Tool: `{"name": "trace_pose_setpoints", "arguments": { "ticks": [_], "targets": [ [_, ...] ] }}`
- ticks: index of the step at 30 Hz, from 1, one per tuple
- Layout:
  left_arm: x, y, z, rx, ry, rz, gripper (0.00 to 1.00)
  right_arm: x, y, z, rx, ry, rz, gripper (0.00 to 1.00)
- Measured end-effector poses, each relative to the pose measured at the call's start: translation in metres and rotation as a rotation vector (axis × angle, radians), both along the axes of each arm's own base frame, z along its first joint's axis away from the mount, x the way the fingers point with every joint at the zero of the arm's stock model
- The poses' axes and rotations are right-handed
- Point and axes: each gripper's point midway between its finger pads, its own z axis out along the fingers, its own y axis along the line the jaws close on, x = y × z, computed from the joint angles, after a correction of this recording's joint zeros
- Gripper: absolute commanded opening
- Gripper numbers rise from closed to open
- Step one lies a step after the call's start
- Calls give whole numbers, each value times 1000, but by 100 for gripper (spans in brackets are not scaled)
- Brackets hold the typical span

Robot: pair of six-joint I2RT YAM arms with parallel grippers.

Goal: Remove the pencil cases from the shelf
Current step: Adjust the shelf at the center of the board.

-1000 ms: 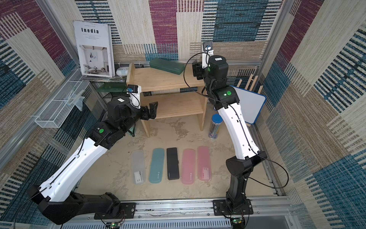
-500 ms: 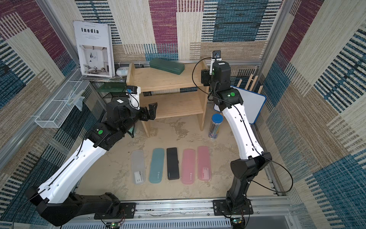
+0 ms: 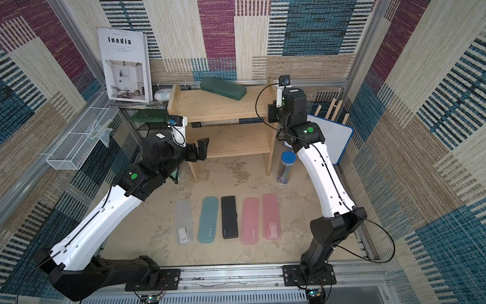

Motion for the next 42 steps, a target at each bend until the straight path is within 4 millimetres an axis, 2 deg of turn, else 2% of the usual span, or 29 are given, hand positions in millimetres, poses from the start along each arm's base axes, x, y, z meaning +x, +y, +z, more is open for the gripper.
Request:
{"name": "trace_pose_setpoints", "arguments": {
  "ticks": [9,12,15,25,26,27,28,29,30,31,32,39,42],
  "targets": [
    [1,-4,-3,-9,5,-15,99,-27,1,-1,8,30,-5,0],
    [2,-5,0,-25,-3,-13,99,-30,2,-1,12,37,-9,3],
    [2,-5,1,-28,-4,-13,99,-31,2,-1,15,40,-9,0],
    [2,-4,1,-29,-6,-10,99,-40,7,-2,48,60,9,0],
    [2,-4,1,-30,-7,-10,99,-41,8,-3,56,62,12,8],
    [2,-4,2,-30,-7,-10,99,-42,9,-3,60,62,15,24],
    [2,-4,1,-30,-7,-10,99,-44,11,-3,64,62,19,46],
    [2,-4,1,-30,-7,-10,99,-45,12,-2,79,64,26,65],
    [2,-4,1,-30,-7,-10,99,-47,17,-1,108,68,50,76],
    [2,-4,1,-30,-7,-10,100,-50,22,3,131,69,78,93],
    [2,-4,1,-30,-8,-10,99,-54,27,7,146,66,100,99],
    [2,-4,3,-30,-12,-10,99,-69,36,66,181,-83,203,99],
    [2,-4,4,-30,-15,-11,99,-68,52,87,157,-155,294,99]
  ]
}}
